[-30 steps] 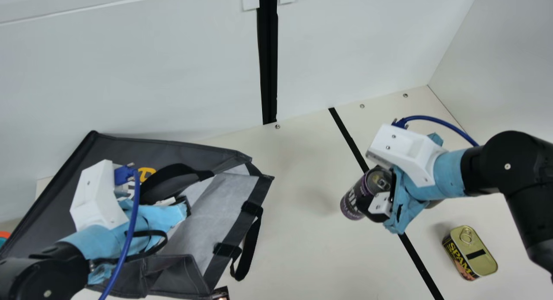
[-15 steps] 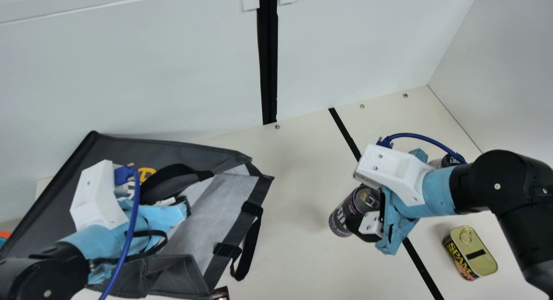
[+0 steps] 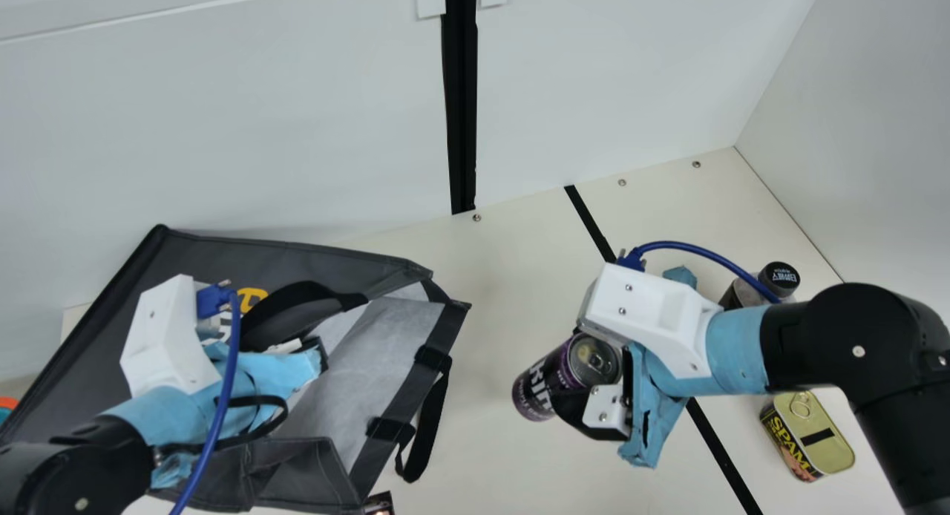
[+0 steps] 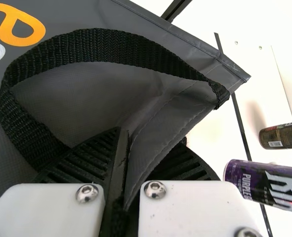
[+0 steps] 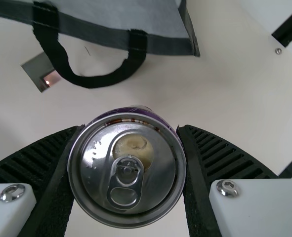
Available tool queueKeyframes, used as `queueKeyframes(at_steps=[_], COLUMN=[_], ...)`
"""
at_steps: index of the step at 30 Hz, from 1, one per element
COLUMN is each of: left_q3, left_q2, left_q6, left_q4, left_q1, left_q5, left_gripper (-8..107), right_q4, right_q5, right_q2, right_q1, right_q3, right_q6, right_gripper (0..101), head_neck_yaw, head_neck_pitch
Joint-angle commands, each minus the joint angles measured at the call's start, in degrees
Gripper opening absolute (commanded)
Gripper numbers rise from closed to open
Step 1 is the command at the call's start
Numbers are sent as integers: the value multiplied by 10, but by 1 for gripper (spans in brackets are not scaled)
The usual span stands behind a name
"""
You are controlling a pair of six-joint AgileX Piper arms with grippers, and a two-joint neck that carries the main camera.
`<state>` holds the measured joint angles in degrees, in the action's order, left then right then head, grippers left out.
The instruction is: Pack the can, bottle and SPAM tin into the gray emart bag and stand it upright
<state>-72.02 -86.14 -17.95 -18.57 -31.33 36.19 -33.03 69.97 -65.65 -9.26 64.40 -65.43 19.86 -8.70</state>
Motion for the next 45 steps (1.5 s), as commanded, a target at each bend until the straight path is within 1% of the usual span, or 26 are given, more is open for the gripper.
queueKeyframes(at_steps=[1,13,24,32,45], left_q3=[0,0,0,0,0], left_q2=[0,0,0,0,0], left_q6=[0,0,0,0,0], left_q4=[0,0,0,0,0], left_q1=[0,0,0,0,0], left_q5=[0,0,0,0,0], left_gripper=[-8,-8,-8,-8,-8], right_q4=[-13,-103,-168,-205,-244], right_q5=[-1,-1,-1,-1,-1], right_q2=[3,16,7,-7,-33], right_q1=[3,7,-13,-27,-35], right_q3=[0,4,9,4,3], right_q6=[-2,-18,-47,-68,-96], right_gripper=[0,0,0,0,0], head_neck_yaw=[1,1,1,1,1], head_neck_pitch=[-13,-13,-13,-13,-13])
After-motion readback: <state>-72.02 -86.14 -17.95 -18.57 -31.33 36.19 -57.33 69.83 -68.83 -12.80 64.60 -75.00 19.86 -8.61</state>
